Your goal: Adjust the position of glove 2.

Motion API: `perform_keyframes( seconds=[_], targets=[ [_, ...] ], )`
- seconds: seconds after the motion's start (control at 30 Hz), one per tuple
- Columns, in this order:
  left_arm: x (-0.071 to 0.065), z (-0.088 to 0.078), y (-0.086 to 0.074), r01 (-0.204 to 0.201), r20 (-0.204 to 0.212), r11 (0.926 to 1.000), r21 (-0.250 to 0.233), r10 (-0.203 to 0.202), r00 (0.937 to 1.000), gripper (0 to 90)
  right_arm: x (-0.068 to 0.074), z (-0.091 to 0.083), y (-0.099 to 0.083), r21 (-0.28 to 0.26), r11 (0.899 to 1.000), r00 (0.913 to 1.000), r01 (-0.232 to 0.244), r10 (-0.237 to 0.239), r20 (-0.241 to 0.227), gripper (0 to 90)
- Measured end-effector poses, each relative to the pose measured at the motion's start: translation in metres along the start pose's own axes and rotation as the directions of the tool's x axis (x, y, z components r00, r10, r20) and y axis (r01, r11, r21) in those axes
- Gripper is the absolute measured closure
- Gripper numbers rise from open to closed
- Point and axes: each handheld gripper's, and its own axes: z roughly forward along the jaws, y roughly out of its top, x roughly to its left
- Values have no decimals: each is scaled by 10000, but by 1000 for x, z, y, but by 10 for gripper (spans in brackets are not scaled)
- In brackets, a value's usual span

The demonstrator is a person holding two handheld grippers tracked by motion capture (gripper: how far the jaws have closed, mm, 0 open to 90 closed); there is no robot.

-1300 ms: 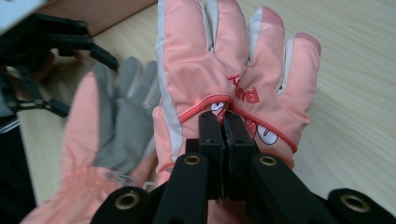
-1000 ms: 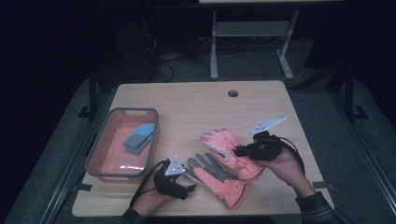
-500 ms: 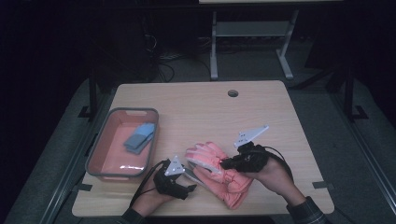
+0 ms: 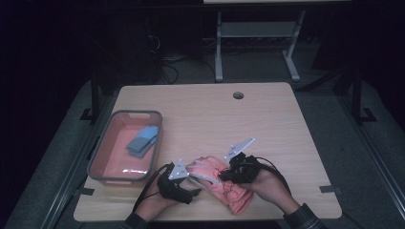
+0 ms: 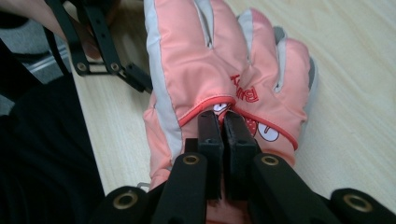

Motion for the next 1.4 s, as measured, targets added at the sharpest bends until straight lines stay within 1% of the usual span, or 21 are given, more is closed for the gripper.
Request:
perform_keyframes(
  seconds=[0.07,0.13,0.17,0.23,0.27,0.37,0.43,0.5,0.53,0.57,0.63,0.73,0.8,0.83,0.9,0.93,1.0,1.17,1.2,1.3,1.4],
  targets=[
    [0,0,0,-6,-3,10000,3,6,10000,126,0,3,-1,137,9999,10000,10,-9,-45,840],
    [0,0,0,-14,-10,10000,-10,14,10000,125,-1,2,-1,111,9999,9999,7,-6,-151,781],
    [0,1,1,34,-51,10000,1,-34,10000,127,-1,1,-1,-21,9999,9994,-167,167,-297,740],
    [-2,-1,3,176,-142,9995,271,-172,9998,132,-3,-6,-1,-319,9994,9991,-104,91,-403,666],
    [-2,-3,4,258,-268,9987,442,-246,9993,141,-3,-10,-1,-505,9986,9991,-182,162,-392,635],
    [-6,-8,4,401,-381,9973,610,-378,9986,146,-6,-23,-1,-1195,9928,9996,-108,76,-271,594],
    [-8,-13,4,486,-480,9967,645,-455,9978,150,-9,-32,-1,-1659,9860,9997,-145,111,-216,583],
    [-11,-18,3,525,-528,9970,573,-495,9974,194,-12,-41,-3,-2088,9779,10000,-96,95,-11,592],
    [-13,-21,2,604,-476,9966,567,-577,9972,230,-15,-45,-4,-2225,9749,9999,-65,89,95,612],
    [-15,-23,2,531,-462,9971,554,-505,9977,283,-18,-49,-7,-2341,9721,9997,-109,156,183,644],
    [-19,-27,3,568,-554,9967,585,-536,9970,388,-25,-55,-12,-2456,9693,9991,-64,168,401,713],
    [-22,-30,5,625,-51,9971,431,-624,9980,610,-36,-59,-25,-2406,9705,9966,-164,353,744,820],
    [-26,-30,8,489,203,9978,450,-499,9985,731,-42,-59,-34,-2299,9726,9946,-343,557,871,883],
    [-27,-30,9,391,332,9981,471,-406,9986,787,-44,-58,-38,-2232,9736,9939,-485,693,861,896],
    [-30,-29,11,303,570,9983,504,-331,9978,874,-49,-55,-47,-2030,9778,9934,-519,713,894,898],
    [-32,-28,12,283,666,9981,554,-320,9973,894,-51,-53,-51,-1912,9799,9934,-565,743,875,898],
    [-36,-25,13,261,858,9976,639,-316,9958,895,-54,-49,-59,-1705,9838,9932,-549,712,915,898],
    [-46,-14,19,141,1218,9980,612,-215,9923,894,-59,-40,-76,-1199,9899,9927,-750,856,855,898],
    [-47,-11,20,51,1282,9979,646,-134,9917,894,-59,-38,-79,-1098,9904,9925,-842,932,796,898],
    [-48,-4,25,-54,1318,9975,707,-40,9913,895,-61,-32,-86,-851,9916,9931,-973,1024,578,898],
    [-46,1,29,-99,1274,9974,719,7,9919,894,-60,-29,-88,-729,9935,9950,-870,903,425,898]
  ],
)
